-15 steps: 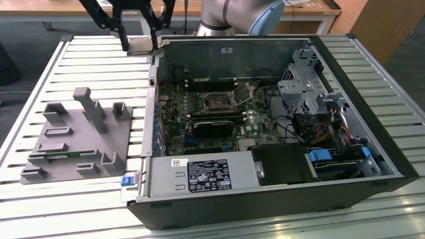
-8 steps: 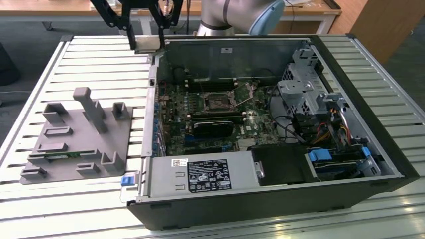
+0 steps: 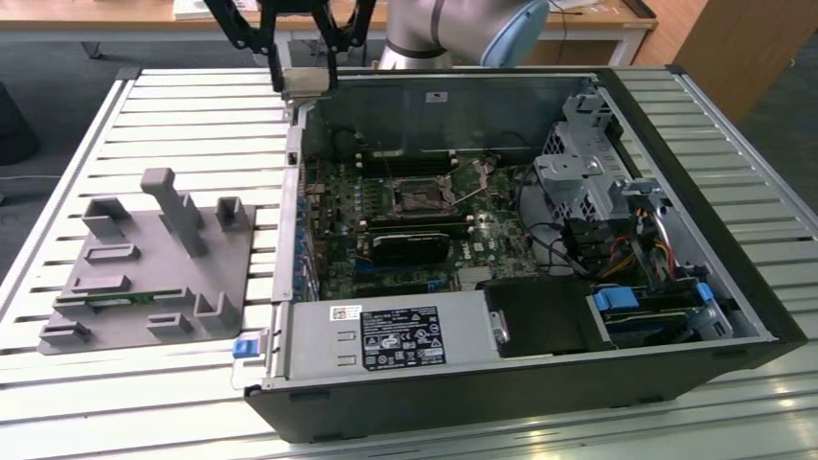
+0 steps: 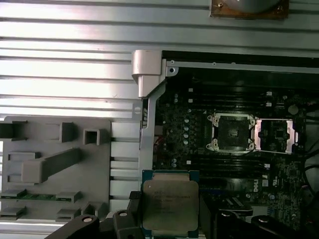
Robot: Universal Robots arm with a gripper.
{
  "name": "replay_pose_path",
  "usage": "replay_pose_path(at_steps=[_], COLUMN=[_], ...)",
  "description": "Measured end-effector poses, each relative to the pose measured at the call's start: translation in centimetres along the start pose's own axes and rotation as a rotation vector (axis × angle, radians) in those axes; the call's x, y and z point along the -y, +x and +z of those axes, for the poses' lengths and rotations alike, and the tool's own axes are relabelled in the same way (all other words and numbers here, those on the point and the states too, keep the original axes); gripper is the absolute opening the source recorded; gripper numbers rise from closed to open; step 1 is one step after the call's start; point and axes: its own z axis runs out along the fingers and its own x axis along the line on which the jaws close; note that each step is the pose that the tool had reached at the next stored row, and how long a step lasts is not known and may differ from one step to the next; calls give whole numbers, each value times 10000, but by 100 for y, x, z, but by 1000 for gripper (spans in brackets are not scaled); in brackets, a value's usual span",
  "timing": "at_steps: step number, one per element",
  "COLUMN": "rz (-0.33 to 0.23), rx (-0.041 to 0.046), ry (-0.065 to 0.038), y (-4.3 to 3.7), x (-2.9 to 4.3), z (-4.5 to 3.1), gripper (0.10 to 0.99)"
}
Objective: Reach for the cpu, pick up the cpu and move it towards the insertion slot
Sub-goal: 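Reach for the cpu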
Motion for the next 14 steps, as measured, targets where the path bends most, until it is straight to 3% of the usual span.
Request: replay_pose_path(at_steps=[14], rz=[0], rx=[1], ry=[0], y=[-279], x=[-78], z=[1], gripper=[541])
